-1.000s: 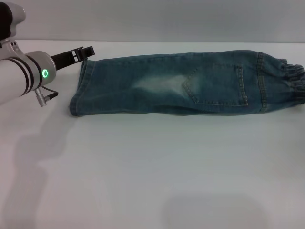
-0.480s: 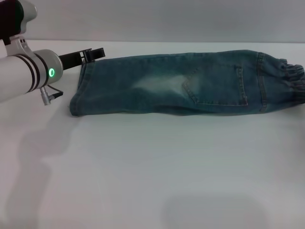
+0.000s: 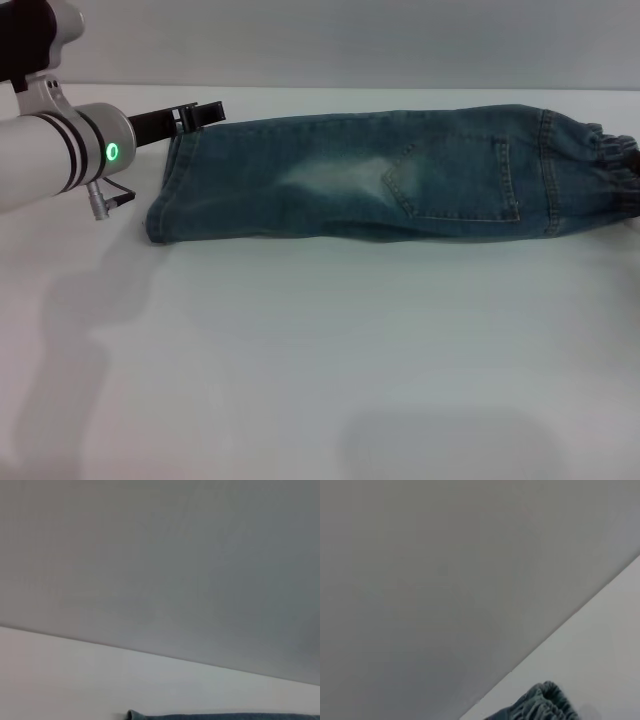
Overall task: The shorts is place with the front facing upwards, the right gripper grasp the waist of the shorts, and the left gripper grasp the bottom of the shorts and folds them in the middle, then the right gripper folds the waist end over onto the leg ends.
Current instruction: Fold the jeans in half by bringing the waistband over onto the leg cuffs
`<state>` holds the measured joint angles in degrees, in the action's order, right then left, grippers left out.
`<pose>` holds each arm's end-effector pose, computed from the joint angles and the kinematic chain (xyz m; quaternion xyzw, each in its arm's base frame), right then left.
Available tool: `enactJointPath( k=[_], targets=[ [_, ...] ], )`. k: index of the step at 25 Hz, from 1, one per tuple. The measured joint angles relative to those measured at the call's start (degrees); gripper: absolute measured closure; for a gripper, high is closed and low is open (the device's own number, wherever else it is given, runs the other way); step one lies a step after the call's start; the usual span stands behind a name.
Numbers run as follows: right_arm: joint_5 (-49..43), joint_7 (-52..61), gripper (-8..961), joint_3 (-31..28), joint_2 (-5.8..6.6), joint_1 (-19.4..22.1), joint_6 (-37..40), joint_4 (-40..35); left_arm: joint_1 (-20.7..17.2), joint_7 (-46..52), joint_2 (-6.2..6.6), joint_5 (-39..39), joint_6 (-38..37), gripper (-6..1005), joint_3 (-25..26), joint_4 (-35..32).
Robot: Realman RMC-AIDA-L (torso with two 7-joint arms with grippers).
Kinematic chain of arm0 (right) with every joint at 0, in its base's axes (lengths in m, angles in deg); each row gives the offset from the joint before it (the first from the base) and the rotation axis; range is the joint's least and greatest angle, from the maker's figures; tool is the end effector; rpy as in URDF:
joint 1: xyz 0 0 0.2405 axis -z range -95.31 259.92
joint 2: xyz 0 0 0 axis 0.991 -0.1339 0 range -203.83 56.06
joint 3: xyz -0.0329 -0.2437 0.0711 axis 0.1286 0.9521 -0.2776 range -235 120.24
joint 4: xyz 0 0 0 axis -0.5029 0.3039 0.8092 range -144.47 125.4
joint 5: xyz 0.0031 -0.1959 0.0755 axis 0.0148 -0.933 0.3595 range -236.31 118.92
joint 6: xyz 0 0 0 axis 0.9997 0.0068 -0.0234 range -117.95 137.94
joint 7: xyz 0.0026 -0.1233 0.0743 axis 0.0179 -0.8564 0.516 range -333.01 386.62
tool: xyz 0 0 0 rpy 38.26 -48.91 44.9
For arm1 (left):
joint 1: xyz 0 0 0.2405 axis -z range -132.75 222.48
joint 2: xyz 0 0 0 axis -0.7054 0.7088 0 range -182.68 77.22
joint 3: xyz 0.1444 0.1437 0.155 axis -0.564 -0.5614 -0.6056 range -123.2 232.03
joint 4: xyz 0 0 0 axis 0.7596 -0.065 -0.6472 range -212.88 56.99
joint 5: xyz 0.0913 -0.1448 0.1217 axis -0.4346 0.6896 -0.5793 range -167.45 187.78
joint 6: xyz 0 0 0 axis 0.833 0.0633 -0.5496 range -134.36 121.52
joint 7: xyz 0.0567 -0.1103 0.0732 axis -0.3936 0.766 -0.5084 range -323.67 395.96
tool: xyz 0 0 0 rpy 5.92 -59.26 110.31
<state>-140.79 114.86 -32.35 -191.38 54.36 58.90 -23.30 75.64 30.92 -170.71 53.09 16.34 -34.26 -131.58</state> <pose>0.3804 0.3536 0.0169 -0.5577 0.6062 0.3831 0.4179 -0.2311 0.4318 -0.0187 -0.7277 -0.5125 -0.1680 0.4237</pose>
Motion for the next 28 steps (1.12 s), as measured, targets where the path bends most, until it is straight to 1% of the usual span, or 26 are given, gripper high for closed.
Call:
enactJointPath(
  k=[5,11,16,21,25,28],
  targets=[
    [0.0,0.4,351,1.81,0.0,-0.68,-1.45,0.32,0.29,-0.09,-0.11,0.0,0.03,166,0.0,0.02],
    [0.0,0.86,351,2.5,0.13,-0.97,-2.21,0.51,0.52,-0.09,-0.14,-0.02,0.19,166,0.0,0.08],
    [0.0,4.45,352,7.41,1.01,-1.89,-5.01,0.77,0.65,-0.09,-0.22,-0.04,0.48,166,-0.01,0.09],
    [0.0,9.33,352,11.89,1.82,-2.54,-5.47,1.11,0.75,-0.08,-0.23,-0.04,0.61,166,-0.37,0.08],
    [0.0,11.58,352,13.26,1.97,-2.2,-4.6,0.9,0.87,-0.07,-0.22,-0.04,0.64,166,-0.55,0.01],
    [0.0,12.3,400,14.06,2.01,-1.75,-3.78,0.19,0.95,-0.06,-0.18,-0.05,0.69,166,-0.6,-0.06]
  ],
)
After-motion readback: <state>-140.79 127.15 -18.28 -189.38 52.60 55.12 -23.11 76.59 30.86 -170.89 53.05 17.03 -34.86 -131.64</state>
